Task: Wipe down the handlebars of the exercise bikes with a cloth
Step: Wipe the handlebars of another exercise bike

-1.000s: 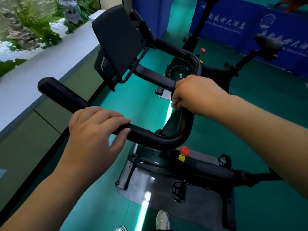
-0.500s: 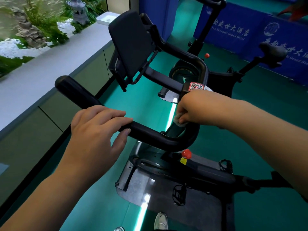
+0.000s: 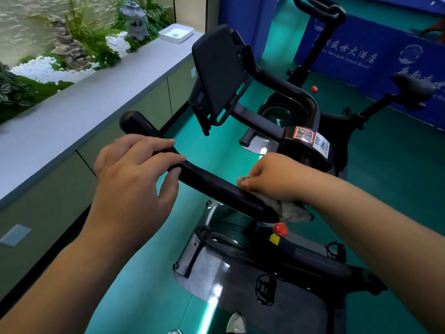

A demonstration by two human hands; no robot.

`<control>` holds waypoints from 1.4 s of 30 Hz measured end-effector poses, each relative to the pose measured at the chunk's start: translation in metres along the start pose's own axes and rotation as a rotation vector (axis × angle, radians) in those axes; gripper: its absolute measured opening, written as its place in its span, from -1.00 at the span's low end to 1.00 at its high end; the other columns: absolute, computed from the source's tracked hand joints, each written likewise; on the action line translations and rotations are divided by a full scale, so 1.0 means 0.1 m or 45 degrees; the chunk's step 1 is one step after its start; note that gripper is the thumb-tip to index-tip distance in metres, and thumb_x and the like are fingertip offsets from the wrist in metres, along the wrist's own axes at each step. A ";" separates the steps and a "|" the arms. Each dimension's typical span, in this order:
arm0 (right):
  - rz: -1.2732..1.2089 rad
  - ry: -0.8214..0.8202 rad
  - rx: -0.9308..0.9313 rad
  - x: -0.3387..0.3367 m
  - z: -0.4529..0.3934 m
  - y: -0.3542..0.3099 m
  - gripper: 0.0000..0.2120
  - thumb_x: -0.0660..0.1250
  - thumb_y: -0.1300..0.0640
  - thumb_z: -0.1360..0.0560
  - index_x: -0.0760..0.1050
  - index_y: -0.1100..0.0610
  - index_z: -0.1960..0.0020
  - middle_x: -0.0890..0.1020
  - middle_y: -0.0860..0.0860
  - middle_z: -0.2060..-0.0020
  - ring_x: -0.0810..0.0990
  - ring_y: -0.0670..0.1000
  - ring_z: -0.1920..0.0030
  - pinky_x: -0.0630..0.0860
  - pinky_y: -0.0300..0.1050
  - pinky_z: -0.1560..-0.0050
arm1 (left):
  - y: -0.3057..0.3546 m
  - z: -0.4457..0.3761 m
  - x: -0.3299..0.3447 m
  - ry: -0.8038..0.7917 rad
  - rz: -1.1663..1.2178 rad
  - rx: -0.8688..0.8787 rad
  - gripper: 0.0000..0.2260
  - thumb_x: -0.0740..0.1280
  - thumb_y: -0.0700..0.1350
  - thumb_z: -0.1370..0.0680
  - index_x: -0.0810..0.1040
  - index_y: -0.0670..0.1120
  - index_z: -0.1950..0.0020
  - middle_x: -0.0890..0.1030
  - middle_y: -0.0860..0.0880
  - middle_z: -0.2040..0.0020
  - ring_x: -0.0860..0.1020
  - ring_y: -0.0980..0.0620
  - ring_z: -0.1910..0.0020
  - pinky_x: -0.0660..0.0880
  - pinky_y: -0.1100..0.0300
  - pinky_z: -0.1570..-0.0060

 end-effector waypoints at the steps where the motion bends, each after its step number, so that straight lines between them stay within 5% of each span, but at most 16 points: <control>1: -0.083 0.023 0.002 -0.01 -0.02 -0.03 -0.52 0.24 -0.09 -0.57 0.59 0.36 -0.06 0.62 0.28 -0.04 0.59 0.21 0.03 0.52 -0.03 0.02 | -0.01 0.00 0.00 0.002 0.002 -0.006 -0.81 0.30 -0.10 -0.52 0.67 -0.04 -0.04 0.61 0.03 -0.11 0.49 -0.11 -0.17 0.31 -0.09 -0.17; 6: -0.469 0.151 -0.007 -0.07 -0.14 -0.18 -0.69 0.32 -0.08 -0.53 0.65 0.13 -0.06 0.67 0.07 0.02 0.62 0.05 0.01 0.54 -0.09 -0.08 | -0.09 -0.01 -0.05 0.029 -0.005 -0.042 -0.78 0.29 -0.12 -0.51 0.65 -0.06 -0.10 0.59 -0.01 -0.16 0.47 -0.15 -0.19 0.33 -0.10 -0.17; 11: -0.718 0.350 -0.169 -0.14 -0.18 -0.56 -0.77 0.36 -0.04 -0.50 0.65 0.12 0.03 0.70 0.11 0.13 0.65 0.08 0.06 0.57 0.08 -0.07 | -0.11 -0.02 -0.09 0.049 -0.027 -0.027 -0.78 0.30 -0.12 -0.50 0.65 -0.07 -0.09 0.57 -0.04 -0.20 0.44 -0.17 -0.20 0.34 -0.11 -0.15; 18: -0.514 0.661 -0.422 -0.15 0.23 -0.48 -0.87 0.43 -0.04 -0.45 0.60 0.01 0.11 0.57 -0.08 0.18 0.54 -0.11 0.17 0.55 -0.08 0.08 | -0.23 -0.01 -0.08 0.039 -0.042 -0.132 -0.65 0.29 -0.07 -0.48 0.55 -0.05 -0.26 0.42 -0.10 -0.37 0.32 -0.19 -0.35 0.21 -0.13 -0.32; 25: -0.210 1.047 -0.670 0.01 0.75 -0.26 -0.74 0.29 0.03 -0.50 0.62 0.18 0.00 0.49 0.03 0.20 0.49 0.07 0.25 0.49 0.01 0.32 | -0.37 -0.05 -0.09 0.026 0.102 -0.292 -0.42 0.34 -0.11 -0.51 0.24 -0.08 -0.50 0.27 -0.08 -0.47 0.17 -0.04 -0.45 0.09 0.00 -0.46; 31: -0.133 1.158 -0.792 0.02 0.70 -0.64 -0.78 0.31 0.08 -0.53 0.63 0.21 -0.01 0.51 0.10 0.22 0.46 0.10 0.26 0.47 0.05 0.39 | -0.39 -0.10 -0.07 0.026 0.066 -0.194 -0.54 0.37 -0.17 -0.49 0.43 -0.15 -0.39 0.36 -0.15 -0.40 0.28 -0.15 -0.38 0.23 -0.08 -0.38; 42: 0.107 1.361 -0.779 0.14 0.68 -0.97 -0.93 0.41 0.23 -0.46 0.65 0.17 0.06 0.56 0.12 0.22 0.48 0.15 0.27 0.45 0.01 0.46 | -0.40 -0.08 -0.04 0.026 -0.027 -0.136 -0.47 0.40 -0.18 -0.47 0.39 -0.13 -0.43 0.32 -0.18 -0.43 0.27 -0.19 -0.40 0.23 -0.14 -0.38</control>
Point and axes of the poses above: each hand's wrist, its own z-axis away from the middle knuckle, its own x-axis out of the palm, y = z × x, the point moved 10 cm from there along -z, towards the middle knuckle
